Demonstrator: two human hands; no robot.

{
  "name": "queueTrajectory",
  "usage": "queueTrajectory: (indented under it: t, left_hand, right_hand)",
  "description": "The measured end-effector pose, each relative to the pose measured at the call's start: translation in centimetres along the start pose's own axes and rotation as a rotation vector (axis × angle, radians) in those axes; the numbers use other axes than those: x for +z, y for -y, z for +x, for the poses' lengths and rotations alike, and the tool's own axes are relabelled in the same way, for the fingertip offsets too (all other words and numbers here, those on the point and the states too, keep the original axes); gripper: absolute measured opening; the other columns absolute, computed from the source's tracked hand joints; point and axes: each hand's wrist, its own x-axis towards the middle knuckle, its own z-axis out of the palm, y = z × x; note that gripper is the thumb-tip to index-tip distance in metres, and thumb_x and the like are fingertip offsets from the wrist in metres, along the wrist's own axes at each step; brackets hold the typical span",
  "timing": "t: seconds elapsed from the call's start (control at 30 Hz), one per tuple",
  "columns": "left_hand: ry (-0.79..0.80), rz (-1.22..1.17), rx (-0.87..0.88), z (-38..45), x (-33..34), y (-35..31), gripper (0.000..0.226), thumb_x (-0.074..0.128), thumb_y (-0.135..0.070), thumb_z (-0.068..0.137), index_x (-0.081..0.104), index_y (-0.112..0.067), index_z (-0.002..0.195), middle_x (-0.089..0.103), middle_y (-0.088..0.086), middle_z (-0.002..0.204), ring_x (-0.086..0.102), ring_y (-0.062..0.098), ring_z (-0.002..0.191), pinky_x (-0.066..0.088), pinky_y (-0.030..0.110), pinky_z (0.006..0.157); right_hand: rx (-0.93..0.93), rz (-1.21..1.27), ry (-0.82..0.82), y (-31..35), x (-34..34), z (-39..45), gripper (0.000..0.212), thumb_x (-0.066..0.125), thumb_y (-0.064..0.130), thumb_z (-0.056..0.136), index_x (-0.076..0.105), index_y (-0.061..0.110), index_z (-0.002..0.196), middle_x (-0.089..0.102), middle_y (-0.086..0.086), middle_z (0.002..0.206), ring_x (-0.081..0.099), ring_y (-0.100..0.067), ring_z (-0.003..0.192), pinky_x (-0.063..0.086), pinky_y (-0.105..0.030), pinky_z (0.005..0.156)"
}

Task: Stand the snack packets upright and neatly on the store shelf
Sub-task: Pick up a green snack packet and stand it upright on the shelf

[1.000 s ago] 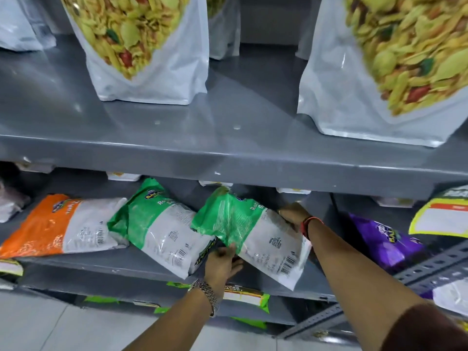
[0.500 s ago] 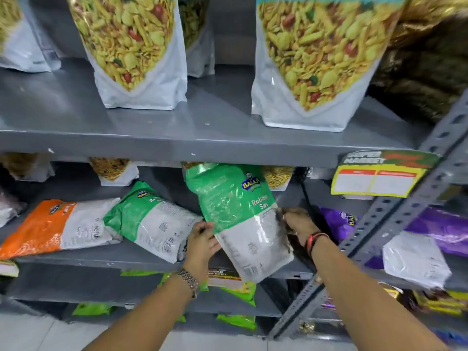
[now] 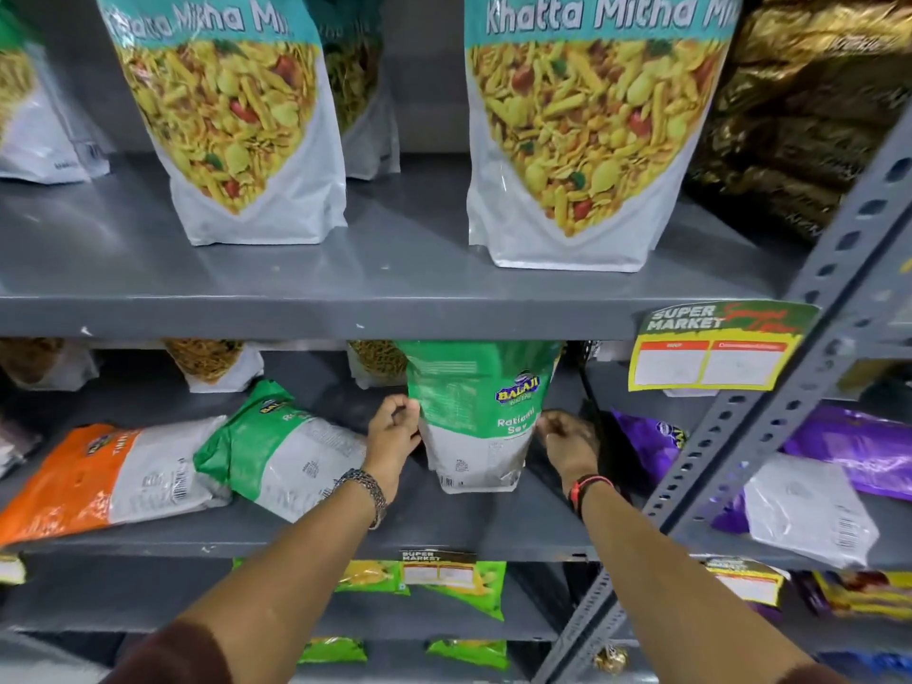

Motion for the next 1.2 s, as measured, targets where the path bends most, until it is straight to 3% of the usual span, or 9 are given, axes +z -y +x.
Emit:
queueTrajectory:
  t: [0.07, 0.17, 0.3, 0.47, 0.63, 0.7, 0.93, 1.07, 1.2]
  left_hand:
    - [-0.049, 0.025, -0.019, 0.2, 0.2, 0.4, 0.011, 0.05, -0.021, 0.093, 0.057, -0.014, 0.097, 0.061, 0.005, 0.096, 0.054, 0.022, 0.105, 0.042, 0.038, 0.098]
    - [-0.039, 0.112, -0.215, -0.7, 0.5, 1.2, 0.047, 0.043, -0.046, 0.09, 0.055, -0.009, 0.116, 0.057, 0.008, 0.114, 0.055, 0.025, 0.105, 0.043, 0.036, 0.092]
    - [0.164, 0.03, -0.53, -2.0, 1.0, 3.0, 0.063, 0.031, -0.049, 0.094, 0.026, -0.013, 0.144, 0.033, 0.011, 0.149, 0.036, 0.033, 0.135, 0.031, 0.04, 0.109]
    - [0.153, 0.113, -0.492, -0.7, 2.5, 3.1, 0.037, 0.033, -0.045, 0.095, 0.048, -0.017, 0.076, 0.042, 0.002, 0.076, 0.042, 0.015, 0.07, 0.039, 0.028, 0.073]
    - [0.144, 0.046, -0.451, 1.4, 4.6, 2.3, 0.041, 0.038, -0.036, 0.096, 0.055, -0.012, 0.124, 0.06, 0.008, 0.122, 0.056, 0.027, 0.117, 0.043, 0.035, 0.09]
    - [0.119, 0.023, -0.421, 1.8, 5.4, 2.5, 0.04, 0.04, -0.034, 0.096, 0.061, -0.005, 0.116, 0.058, 0.015, 0.131, 0.06, 0.031, 0.11, 0.047, 0.037, 0.085]
    - [-0.023, 0.082, -0.367, -0.4, 4.4, 4.7, 0.046, 0.044, -0.03, 0.094, 0.047, 0.001, 0.129, 0.056, 0.018, 0.13, 0.054, 0.033, 0.12, 0.041, 0.045, 0.105]
    - [0.012, 0.062, -0.373, -4.1, 3.6, 6.3, 0.016, 0.04, -0.02, 0.096, 0.053, -0.009, 0.096, 0.052, 0.003, 0.079, 0.051, 0.017, 0.072, 0.044, 0.029, 0.07]
    - [0.134, -0.009, -0.268, -6.2, 4.3, 6.7, 0.019, 0.035, -0.029, 0.098, 0.049, -0.024, 0.11, 0.055, -0.009, 0.104, 0.051, 0.01, 0.104, 0.038, 0.029, 0.098]
  right_hand:
    - [0.026, 0.173, 0.002, 0.1, 0.0, 0.0, 0.019, 0.049, 0.007, 0.09, 0.068, 0.013, 0.089, 0.068, -0.019, 0.114, 0.061, -0.035, 0.108, 0.046, -0.035, 0.094]
    - [0.086, 0.372, 0.133, 0.1, -0.6, 0.3, 0.023, 0.042, -0.003, 0.09, 0.063, 0.001, 0.097, 0.062, -0.027, 0.12, 0.059, -0.04, 0.112, 0.046, -0.048, 0.101]
    - [0.064, 0.32, 0.211, -0.3, -1.4, -0.3, 0.03, 0.033, -0.008, 0.091, 0.055, -0.014, 0.112, 0.059, -0.031, 0.12, 0.063, -0.035, 0.098, 0.052, -0.028, 0.072]
    - [-0.035, 0.14, 0.168, -2.4, -1.8, -2.3, 0.023, 0.043, 0.007, 0.093, 0.064, 0.0, 0.088, 0.065, -0.032, 0.108, 0.063, -0.035, 0.101, 0.047, -0.047, 0.093]
    - [-0.146, 0.001, 0.184, -3.3, -1.2, -6.0, 0.022, 0.053, 0.025, 0.09, 0.067, 0.015, 0.075, 0.073, -0.011, 0.08, 0.065, -0.021, 0.077, 0.052, -0.036, 0.08]
    - [-0.187, -0.051, 0.236, -2.9, -0.8, -6.7, 0.022, 0.053, 0.027, 0.09, 0.067, 0.012, 0.081, 0.074, -0.011, 0.081, 0.067, -0.022, 0.077, 0.052, -0.034, 0.078]
    - [-0.171, -0.046, 0.111, -2.6, -2.2, -5.7, 0.027, 0.048, 0.03, 0.093, 0.066, 0.009, 0.093, 0.073, -0.013, 0.095, 0.065, -0.022, 0.087, 0.045, -0.024, 0.075]
    - [0.086, 0.212, 0.114, -0.8, -2.1, -2.5, 0.046, 0.039, 0.042, 0.094, 0.061, 0.009, 0.116, 0.061, -0.015, 0.127, 0.056, -0.034, 0.116, 0.042, -0.043, 0.104]
    - [0.233, 0.424, 0.288, 1.9, -0.9, 0.4, 0.075, 0.019, 0.065, 0.088, 0.048, 0.014, 0.134, 0.049, -0.006, 0.142, 0.048, -0.024, 0.127, 0.034, -0.035, 0.11]
